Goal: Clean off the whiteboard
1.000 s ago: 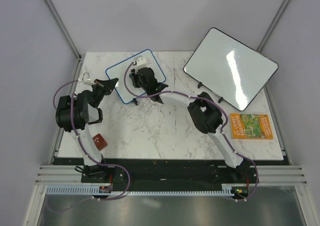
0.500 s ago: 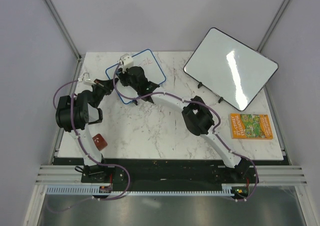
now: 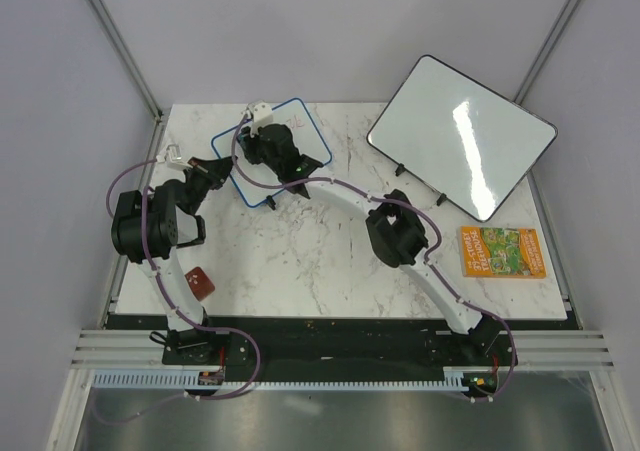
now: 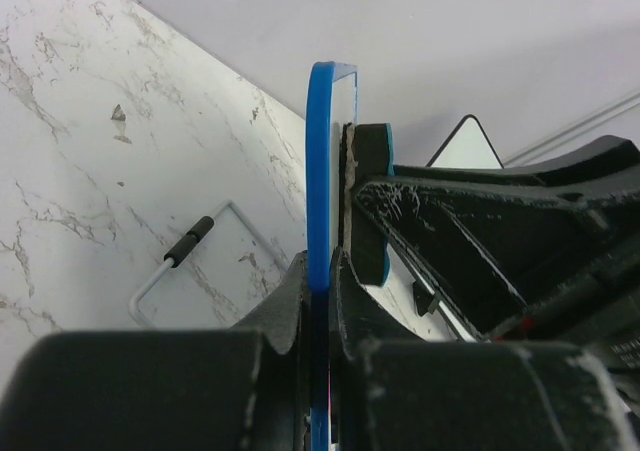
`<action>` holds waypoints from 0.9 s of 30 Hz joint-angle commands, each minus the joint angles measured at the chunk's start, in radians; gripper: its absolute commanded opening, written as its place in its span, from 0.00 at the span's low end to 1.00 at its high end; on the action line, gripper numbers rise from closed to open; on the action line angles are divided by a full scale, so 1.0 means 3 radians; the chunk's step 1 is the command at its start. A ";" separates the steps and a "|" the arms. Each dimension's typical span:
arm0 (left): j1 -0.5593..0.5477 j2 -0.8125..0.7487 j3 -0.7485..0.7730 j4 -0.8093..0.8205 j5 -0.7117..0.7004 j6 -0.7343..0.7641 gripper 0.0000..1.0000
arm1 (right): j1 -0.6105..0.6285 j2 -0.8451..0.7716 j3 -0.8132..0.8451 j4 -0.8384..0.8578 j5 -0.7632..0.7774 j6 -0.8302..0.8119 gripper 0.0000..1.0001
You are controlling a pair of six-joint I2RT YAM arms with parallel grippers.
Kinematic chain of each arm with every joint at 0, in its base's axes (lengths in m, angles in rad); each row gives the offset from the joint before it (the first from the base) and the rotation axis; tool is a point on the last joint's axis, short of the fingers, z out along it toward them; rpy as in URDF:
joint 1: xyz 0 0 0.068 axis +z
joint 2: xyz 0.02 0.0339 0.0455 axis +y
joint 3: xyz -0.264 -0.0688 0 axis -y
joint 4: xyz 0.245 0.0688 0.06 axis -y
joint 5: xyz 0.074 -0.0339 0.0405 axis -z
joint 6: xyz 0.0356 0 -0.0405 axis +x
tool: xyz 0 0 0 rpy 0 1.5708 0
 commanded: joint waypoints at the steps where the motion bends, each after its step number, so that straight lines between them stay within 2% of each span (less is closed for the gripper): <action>1: -0.0054 0.0106 -0.0050 0.0634 0.0158 0.0402 0.02 | -0.0332 0.0055 -0.0028 -0.0148 0.0108 0.0134 0.00; 16: -0.0054 0.0101 -0.0055 0.0634 0.0168 0.0402 0.02 | -0.0746 0.0106 -0.0126 -0.0250 0.0083 0.0415 0.00; 21: -0.0054 0.0101 -0.0055 0.0634 0.0168 0.0397 0.02 | -0.0920 0.0127 -0.0182 -0.0250 -0.0131 0.0681 0.00; 27: -0.0049 0.0101 -0.0050 0.0634 0.0178 0.0402 0.02 | -0.1043 0.0117 -0.0253 -0.0255 -0.0147 0.0809 0.00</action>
